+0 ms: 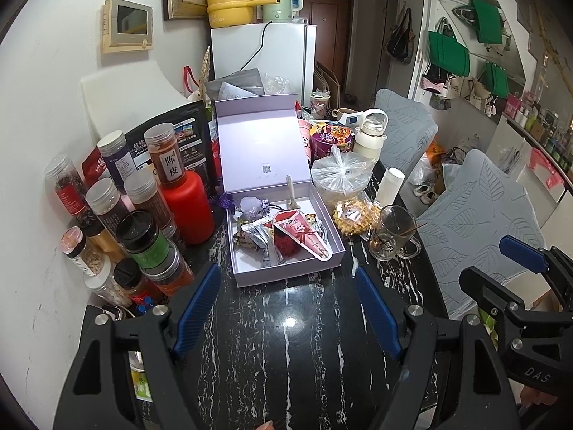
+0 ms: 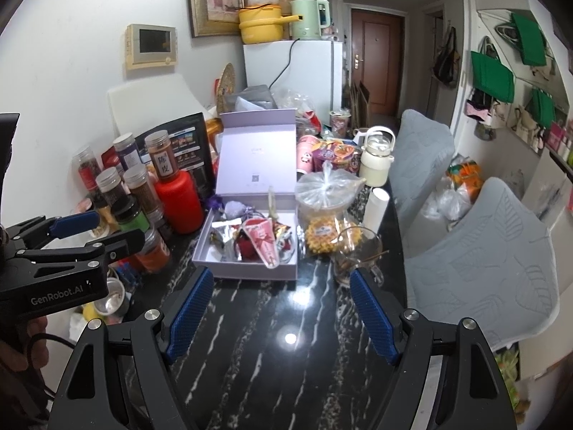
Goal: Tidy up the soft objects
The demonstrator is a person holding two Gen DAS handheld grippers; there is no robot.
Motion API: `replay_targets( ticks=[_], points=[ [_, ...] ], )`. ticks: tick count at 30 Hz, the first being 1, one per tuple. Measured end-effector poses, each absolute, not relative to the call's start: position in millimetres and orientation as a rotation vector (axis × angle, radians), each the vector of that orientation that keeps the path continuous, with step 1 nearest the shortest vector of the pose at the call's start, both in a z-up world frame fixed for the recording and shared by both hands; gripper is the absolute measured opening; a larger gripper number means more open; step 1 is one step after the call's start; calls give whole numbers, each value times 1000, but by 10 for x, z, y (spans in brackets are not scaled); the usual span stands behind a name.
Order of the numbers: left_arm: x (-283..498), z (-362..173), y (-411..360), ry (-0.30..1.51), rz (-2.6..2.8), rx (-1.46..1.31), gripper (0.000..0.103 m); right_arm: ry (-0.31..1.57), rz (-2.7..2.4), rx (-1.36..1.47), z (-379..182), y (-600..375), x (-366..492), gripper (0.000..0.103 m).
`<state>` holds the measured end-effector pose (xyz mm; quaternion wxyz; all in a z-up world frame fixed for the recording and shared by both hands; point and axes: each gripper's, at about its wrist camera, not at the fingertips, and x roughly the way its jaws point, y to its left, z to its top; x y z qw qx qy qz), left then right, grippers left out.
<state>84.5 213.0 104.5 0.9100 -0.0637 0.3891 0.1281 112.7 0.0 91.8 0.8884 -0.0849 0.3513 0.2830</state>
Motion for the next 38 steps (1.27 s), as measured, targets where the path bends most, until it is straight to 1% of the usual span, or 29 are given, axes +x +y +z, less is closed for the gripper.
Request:
replay_targets(
  ticks=[22,27,38],
  points=[
    [785,1028,2089,805,272,-143,77,744,590,-209,848,14,1088,79],
    [802,997,2094,813,281,-143,77,724,594,-241,857,37,1047,79],
    [807,910,2186,826,306,-159,77,755,593,-244,786,76,1067,80]
  ],
)
